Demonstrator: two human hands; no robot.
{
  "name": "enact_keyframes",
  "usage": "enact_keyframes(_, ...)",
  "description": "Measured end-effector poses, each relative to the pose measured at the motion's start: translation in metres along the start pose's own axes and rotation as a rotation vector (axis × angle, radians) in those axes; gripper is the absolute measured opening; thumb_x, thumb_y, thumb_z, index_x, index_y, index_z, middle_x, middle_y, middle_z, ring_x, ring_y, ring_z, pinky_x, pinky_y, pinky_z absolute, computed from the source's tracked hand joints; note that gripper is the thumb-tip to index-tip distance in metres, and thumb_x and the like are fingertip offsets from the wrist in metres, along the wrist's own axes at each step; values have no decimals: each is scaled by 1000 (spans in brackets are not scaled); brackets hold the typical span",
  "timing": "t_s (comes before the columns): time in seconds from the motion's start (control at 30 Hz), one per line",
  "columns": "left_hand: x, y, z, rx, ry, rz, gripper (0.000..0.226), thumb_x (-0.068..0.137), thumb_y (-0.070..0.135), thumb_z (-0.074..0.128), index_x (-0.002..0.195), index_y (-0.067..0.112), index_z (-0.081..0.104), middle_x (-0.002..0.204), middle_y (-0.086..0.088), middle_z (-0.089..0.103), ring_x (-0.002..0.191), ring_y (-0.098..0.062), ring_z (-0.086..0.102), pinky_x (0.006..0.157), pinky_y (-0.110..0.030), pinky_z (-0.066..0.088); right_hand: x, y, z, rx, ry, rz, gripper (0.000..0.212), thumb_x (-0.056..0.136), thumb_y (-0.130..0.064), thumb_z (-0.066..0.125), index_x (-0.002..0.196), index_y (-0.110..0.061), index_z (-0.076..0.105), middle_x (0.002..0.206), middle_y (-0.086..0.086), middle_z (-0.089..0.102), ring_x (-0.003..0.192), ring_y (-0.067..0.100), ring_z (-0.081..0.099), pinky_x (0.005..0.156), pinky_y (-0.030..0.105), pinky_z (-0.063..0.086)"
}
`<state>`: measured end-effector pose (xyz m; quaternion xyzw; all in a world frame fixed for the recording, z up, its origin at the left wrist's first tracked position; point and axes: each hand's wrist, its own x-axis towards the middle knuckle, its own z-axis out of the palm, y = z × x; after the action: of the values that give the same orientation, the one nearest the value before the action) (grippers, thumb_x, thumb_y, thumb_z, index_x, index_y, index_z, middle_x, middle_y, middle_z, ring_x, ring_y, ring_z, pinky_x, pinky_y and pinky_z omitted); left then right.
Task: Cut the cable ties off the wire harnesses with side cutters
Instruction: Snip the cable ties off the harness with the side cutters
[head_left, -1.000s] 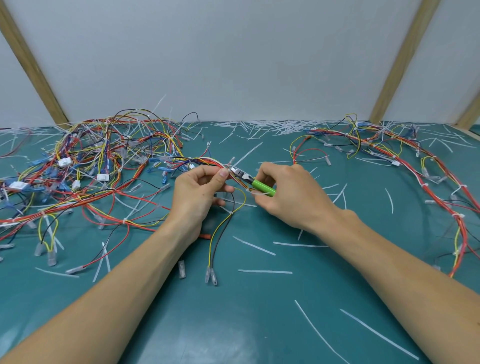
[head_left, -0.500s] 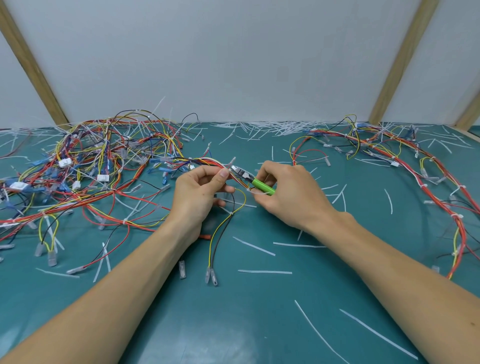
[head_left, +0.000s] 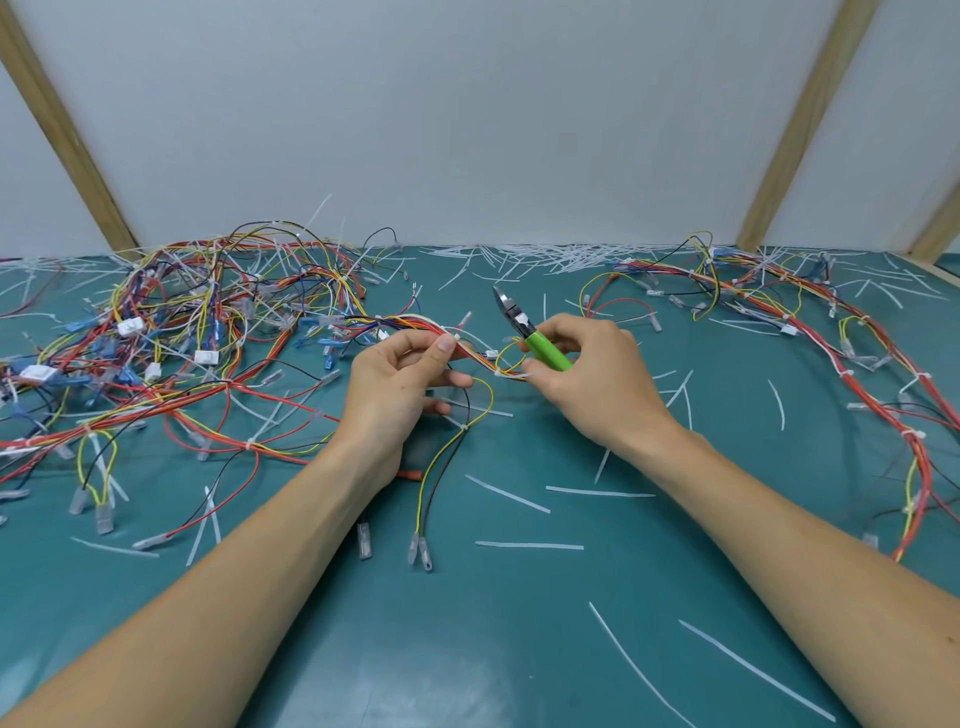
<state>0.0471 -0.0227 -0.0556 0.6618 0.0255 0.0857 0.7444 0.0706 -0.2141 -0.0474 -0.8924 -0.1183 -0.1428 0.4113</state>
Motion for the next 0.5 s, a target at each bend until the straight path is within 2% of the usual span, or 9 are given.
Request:
enact_keyframes(0.1,0,1,0,-6,8,-5,10,97,21,64,90,13,65,87,2,76,58,-11,65,49,-22,50,-1,2,0,19,-7,-26,1,84,-27,76,85,-27,76,75,-14,71,76,9,64,73,33,52)
enact_keyframes(0.2,1,1,0,-34,11,-13,11,96,22,66,95,11,68,91,-2,76,53,-11,59,49,-23,49,-3,1,-1,40,-3,-67,6,84,-25,77,82,-31,75,70,-18,68,61,-1,56,62,20,40)
enact_keyframes(0.27,0,2,-1,-58,11,-20,15,95,22,67,102,10,71,93,-2,75,50,-11,55,48,-22,49,-6,-2,-1,68,-18,-92,11,84,-20,77,82,-31,76,70,-17,70,60,0,57,59,15,40)
enact_keyframes(0.4,1,5,-2,-103,16,-46,12,92,25,71,97,14,74,93,-1,75,48,-9,52,47,-21,47,-10,-8,2,120,-37,-123,11,84,-15,75,88,-26,77,80,-14,75,65,9,66,65,25,52)
enact_keyframes(0.5,2,6,-3,-135,20,-71,10,91,27,72,91,17,74,96,-2,76,49,-9,51,47,-20,46,-11,-8,3,97,-19,-126,13,82,-17,76,90,-27,74,79,-20,72,63,13,66,68,33,55)
